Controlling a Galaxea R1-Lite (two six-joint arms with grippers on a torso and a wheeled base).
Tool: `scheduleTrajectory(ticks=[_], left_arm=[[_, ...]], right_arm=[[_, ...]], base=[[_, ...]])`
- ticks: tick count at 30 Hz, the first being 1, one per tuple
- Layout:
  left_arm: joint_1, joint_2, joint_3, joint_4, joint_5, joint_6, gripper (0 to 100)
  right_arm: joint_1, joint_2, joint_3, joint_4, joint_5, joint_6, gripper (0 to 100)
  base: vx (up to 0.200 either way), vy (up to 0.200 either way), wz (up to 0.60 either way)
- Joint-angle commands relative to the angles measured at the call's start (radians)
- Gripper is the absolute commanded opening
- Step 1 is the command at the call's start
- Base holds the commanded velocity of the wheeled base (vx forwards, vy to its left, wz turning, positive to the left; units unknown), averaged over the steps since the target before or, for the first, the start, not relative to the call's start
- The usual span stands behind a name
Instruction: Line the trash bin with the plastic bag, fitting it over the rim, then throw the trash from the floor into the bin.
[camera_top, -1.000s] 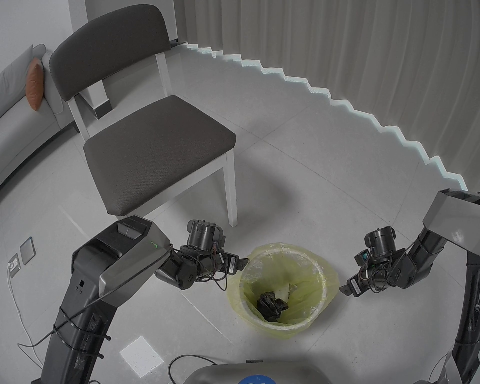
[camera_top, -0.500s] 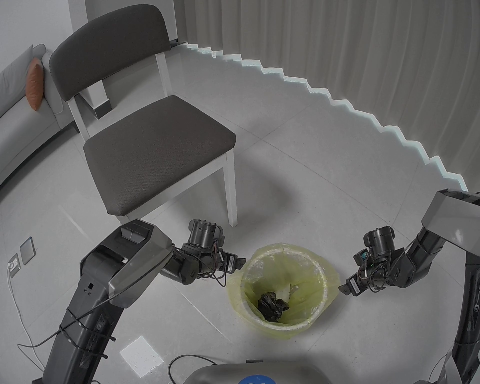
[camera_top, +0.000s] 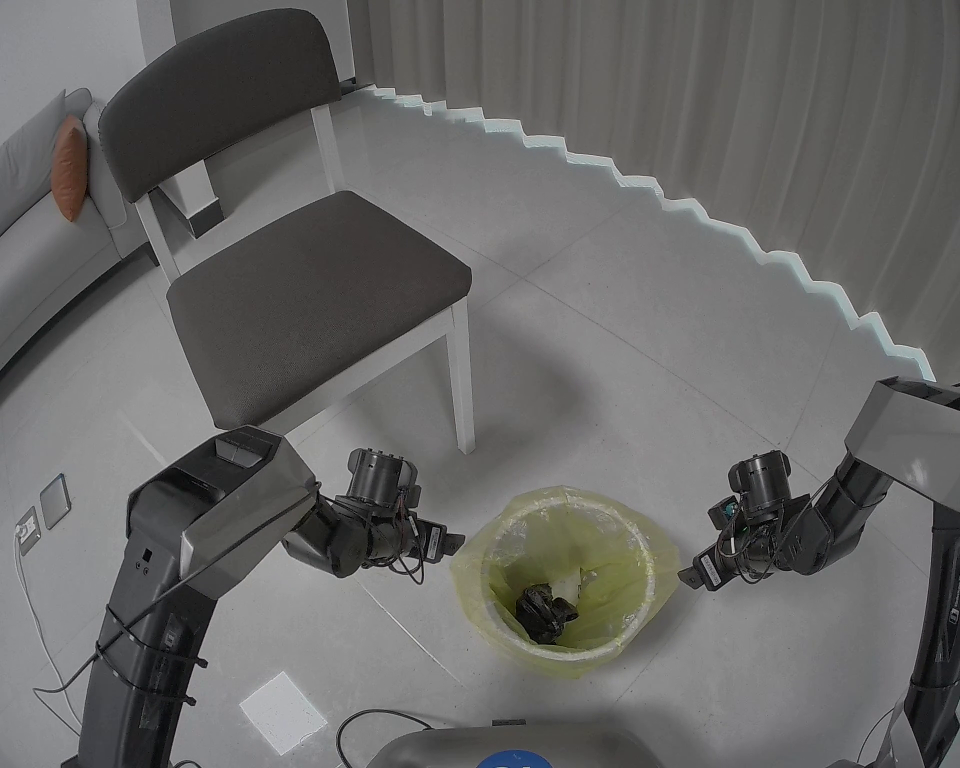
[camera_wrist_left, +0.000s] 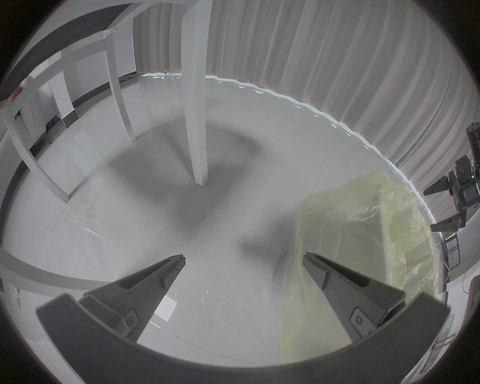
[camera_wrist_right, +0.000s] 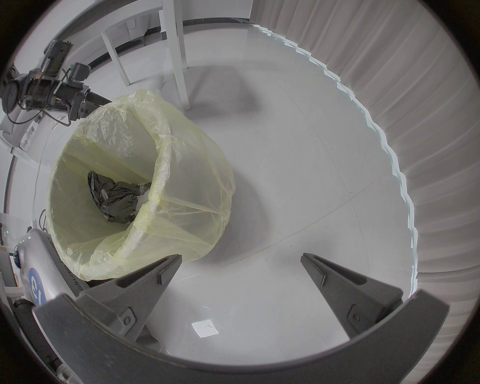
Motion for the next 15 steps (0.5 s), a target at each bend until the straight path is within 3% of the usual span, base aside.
scheduleTrajectory(ticks=[1,6,15], left_arm=[[0.022,-0.156,0.255,-0.125,-0.033,0.006,100],[0.014,-0.213,0.373,-0.185,-0.051,0.037,100],[-0.024,-0.186,0.404,-0.188,-0.052,0.055,100]], right_arm=[[-0.001,-0.007,0.005,-0.001,0.0,-0.001,100],[0.003,-0.018,0.016,-0.001,0.0,-0.001,100],[0.006,-0.03,0.044,-0.013,0.0,-0.001,100]], base=[[0.0,0.0,0.0],[0.0,0.0,0.0],[0.0,0.0,0.0]])
